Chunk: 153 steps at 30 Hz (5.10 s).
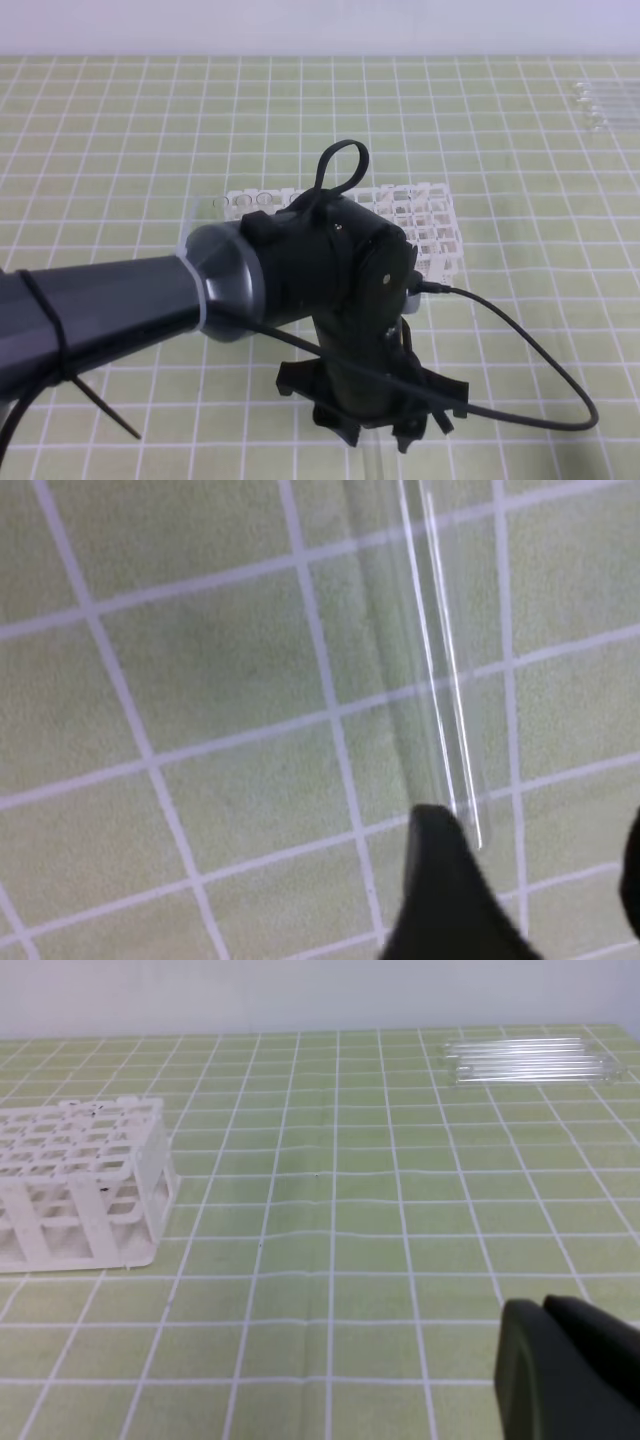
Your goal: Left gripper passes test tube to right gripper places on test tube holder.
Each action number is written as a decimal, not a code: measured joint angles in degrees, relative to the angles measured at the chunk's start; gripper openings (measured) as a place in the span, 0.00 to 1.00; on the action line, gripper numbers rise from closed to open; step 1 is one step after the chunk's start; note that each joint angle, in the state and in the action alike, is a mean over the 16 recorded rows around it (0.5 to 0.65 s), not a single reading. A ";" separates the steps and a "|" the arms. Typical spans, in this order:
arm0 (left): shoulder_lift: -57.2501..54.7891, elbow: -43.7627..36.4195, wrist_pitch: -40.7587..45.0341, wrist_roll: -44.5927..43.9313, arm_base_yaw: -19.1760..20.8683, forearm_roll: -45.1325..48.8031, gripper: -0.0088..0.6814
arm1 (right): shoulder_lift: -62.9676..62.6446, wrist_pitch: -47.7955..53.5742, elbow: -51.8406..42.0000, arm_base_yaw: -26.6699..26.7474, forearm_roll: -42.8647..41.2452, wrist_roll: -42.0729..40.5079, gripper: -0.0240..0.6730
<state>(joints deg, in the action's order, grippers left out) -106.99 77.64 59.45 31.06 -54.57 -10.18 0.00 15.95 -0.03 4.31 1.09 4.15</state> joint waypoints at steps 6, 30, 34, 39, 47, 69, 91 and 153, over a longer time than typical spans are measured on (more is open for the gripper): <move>-1.92 -0.02 -0.19 1.05 0.00 -0.16 0.57 | 0.00 0.00 0.00 0.00 0.00 0.00 0.01; -6.73 -0.08 -0.53 1.55 0.00 -0.91 0.25 | 0.00 0.00 0.00 0.00 0.00 0.00 0.01; -6.35 -0.13 -0.51 1.10 -0.01 -0.95 0.13 | 0.00 0.00 0.00 0.00 0.00 0.00 0.01; -4.82 -0.18 -0.70 -0.27 -0.02 -0.33 0.04 | 0.00 0.00 0.00 0.00 0.00 0.00 0.01; 1.14 -0.87 -2.55 -2.73 -1.44 6.58 0.04 | 0.00 0.00 0.00 0.00 0.00 0.00 0.01; 36.54 -38.77 -38.43 -3.56 -9.71 37.87 0.07 | 0.00 0.00 0.00 0.00 0.00 0.00 0.01; 42.40 -51.63 -64.54 -2.26 -9.68 48.46 0.07 | 0.00 0.00 0.00 0.00 -0.11 0.00 0.01; 17.82 -51.53 -101.70 -13.03 -9.64 33.12 0.07 | 14.81 23.06 15.89 0.00 77.15 -60.63 0.30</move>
<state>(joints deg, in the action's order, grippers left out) -89.17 26.11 -42.25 18.03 -64.21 22.94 14.81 39.01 15.86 4.31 78.24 -56.48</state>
